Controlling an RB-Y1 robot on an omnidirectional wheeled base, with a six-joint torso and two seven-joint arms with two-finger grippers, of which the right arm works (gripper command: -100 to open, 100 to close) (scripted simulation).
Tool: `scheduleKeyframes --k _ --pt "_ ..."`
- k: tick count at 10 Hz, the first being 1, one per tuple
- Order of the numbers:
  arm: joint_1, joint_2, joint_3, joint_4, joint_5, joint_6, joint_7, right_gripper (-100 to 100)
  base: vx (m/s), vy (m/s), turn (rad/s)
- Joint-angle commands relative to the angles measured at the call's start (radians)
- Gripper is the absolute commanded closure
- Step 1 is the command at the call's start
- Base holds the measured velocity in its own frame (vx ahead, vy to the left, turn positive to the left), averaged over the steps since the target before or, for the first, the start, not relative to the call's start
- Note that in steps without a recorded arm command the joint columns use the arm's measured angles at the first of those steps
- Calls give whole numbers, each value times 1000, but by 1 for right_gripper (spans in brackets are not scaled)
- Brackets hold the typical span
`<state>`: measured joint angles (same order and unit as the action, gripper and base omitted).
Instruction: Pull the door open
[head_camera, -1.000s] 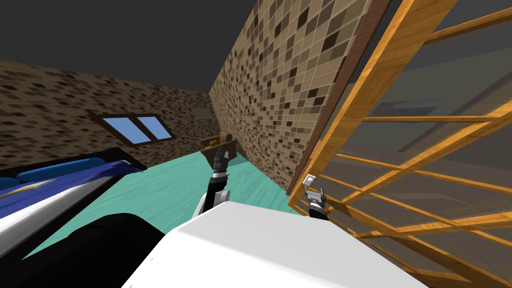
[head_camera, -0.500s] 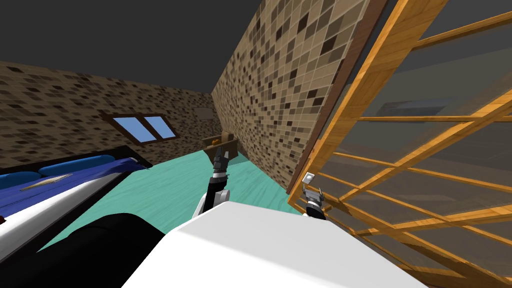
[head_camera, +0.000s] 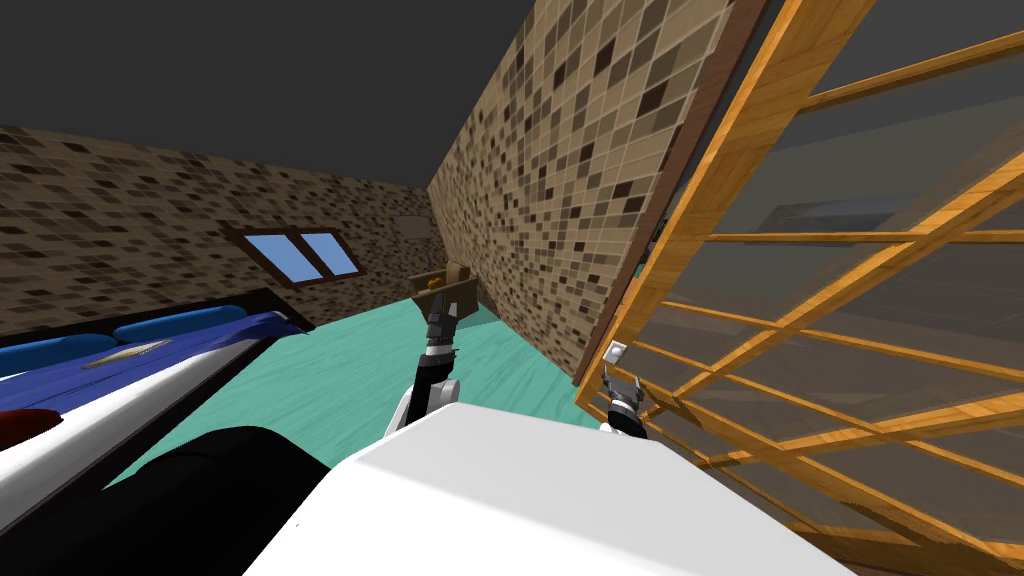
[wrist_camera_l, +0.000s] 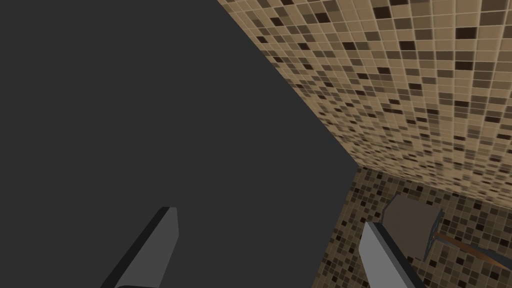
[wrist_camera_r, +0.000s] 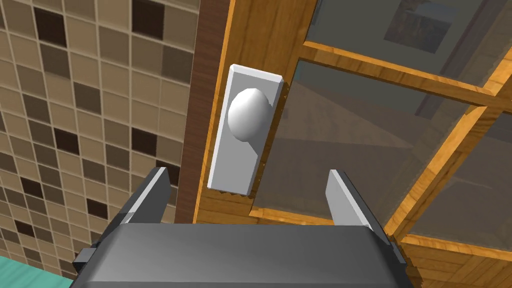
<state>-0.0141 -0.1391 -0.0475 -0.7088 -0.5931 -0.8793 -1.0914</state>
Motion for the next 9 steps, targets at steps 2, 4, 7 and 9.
scheduleKeyframes --k 2,4,7,9 --pt "-4 13 10 -11 -32 4 -77 -100 -77 -7 47" --pt "-6 20 16 -17 -50 5 -122 -100 -81 -7 28" --pt "9 -10 19 -8 -55 -1 -167 -100 17 5 25" --pt "23 -41 22 2 -57 -7 -205 -100 216 -12 42"
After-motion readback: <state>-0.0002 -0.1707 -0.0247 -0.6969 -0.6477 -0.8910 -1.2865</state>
